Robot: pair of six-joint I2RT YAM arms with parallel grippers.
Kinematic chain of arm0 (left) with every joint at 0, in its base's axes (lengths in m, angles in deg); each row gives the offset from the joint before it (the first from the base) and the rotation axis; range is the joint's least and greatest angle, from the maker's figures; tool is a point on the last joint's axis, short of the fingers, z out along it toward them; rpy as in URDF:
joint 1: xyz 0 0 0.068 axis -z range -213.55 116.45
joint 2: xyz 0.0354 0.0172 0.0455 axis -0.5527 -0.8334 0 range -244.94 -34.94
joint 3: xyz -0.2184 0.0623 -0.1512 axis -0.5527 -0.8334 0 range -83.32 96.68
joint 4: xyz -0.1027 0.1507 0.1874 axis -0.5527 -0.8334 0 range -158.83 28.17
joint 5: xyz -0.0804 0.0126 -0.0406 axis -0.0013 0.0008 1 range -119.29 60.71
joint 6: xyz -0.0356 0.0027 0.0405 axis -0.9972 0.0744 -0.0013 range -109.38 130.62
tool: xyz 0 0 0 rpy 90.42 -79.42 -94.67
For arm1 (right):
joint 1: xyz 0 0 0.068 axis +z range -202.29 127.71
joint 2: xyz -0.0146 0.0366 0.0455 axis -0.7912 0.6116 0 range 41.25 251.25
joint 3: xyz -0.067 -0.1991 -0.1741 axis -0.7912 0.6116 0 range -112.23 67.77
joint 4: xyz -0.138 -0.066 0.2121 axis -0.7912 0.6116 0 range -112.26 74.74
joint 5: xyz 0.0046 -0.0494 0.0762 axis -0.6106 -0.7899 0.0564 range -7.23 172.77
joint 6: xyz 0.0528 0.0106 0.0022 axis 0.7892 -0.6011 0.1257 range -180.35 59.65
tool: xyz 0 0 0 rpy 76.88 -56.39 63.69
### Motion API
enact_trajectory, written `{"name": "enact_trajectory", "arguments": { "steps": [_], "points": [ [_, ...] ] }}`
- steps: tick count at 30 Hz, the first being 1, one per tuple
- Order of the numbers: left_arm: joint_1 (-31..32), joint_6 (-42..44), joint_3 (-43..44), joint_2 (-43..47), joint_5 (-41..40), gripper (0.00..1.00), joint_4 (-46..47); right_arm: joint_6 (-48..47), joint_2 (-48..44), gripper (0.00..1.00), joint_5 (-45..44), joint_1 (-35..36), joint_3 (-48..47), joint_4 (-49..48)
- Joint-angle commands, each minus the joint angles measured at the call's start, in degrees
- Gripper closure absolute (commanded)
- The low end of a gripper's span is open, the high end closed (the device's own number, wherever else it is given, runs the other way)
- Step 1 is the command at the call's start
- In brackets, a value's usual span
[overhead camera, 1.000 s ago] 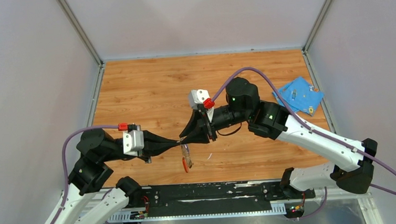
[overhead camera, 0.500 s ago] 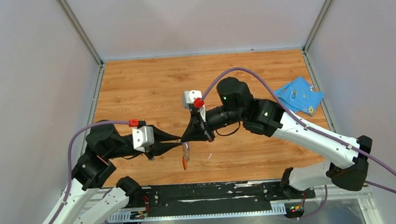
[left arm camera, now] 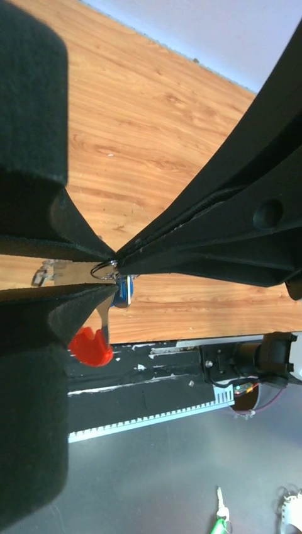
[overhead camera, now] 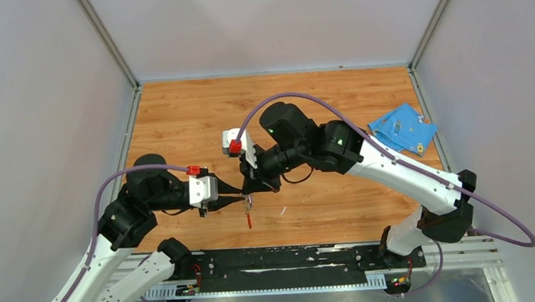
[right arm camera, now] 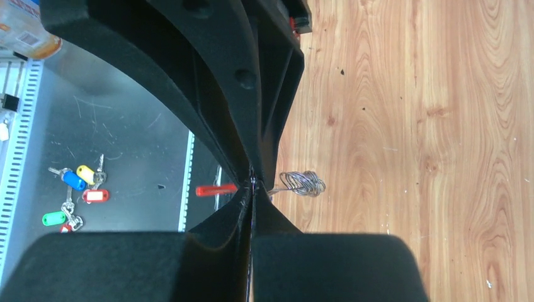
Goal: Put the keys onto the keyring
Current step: Adjust the key on the keyring.
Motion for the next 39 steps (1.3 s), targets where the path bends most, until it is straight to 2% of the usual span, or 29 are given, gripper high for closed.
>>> {"name": "enact_trajectory", "arguments": {
  "steps": [1,7,13,15,18,19,22,26,29,39],
  "points": [
    [0.1,2.3,1.2,-0.9,0.0,0.81,-1.8,-2.2,1.7,1.0,-3.8,2.3,-4.8,7.0],
    [0.1,3.5,1.2,-1.3,-1.5,0.99,-2.7,-2.6,3.9,1.0,-4.5,3.4,-8.4,9.8],
    [0.1,4.1,1.6,-1.3,-0.7,1.0,-3.4,-2.2,4.4,0.99,-3.2,3.8,-9.5,9.7],
    [0.1,3.9,2.3,-1.4,-0.9,1.0,-3.4,-1.8,3.5,0.91,-3.3,3.7,-8.7,8.6],
    [0.1,2.2,3.7,-1.8,-0.8,1.0,-3.0,0.0,-0.2,0.63,-4.9,3.2,-4.6,3.8],
    [0.1,0.9,3.8,-1.9,-0.8,1.0,-2.1,0.6,-1.8,0.57,-5.4,2.7,-2.7,1.8],
    [0.1,-5.6,3.2,-1.4,-2.2,1.0,3.3,2.6,-7.7,0.44,-10.1,2.1,4.2,-5.3],
    [0.1,-15.0,0.9,0.2,-3.7,1.0,12.1,6.5,-15.5,0.38,-17.5,2.1,15.6,-15.4],
    [0.2,-18.9,0.3,0.5,-4.2,1.0,15.8,8.4,-19.2,0.36,-18.2,2.1,21.4,-22.2],
    [0.1,-29.6,-2.1,1.3,-7.8,1.0,23.7,14.0,-23.3,0.32,-22.5,2.0,30.0,-35.0]
  ]
}}
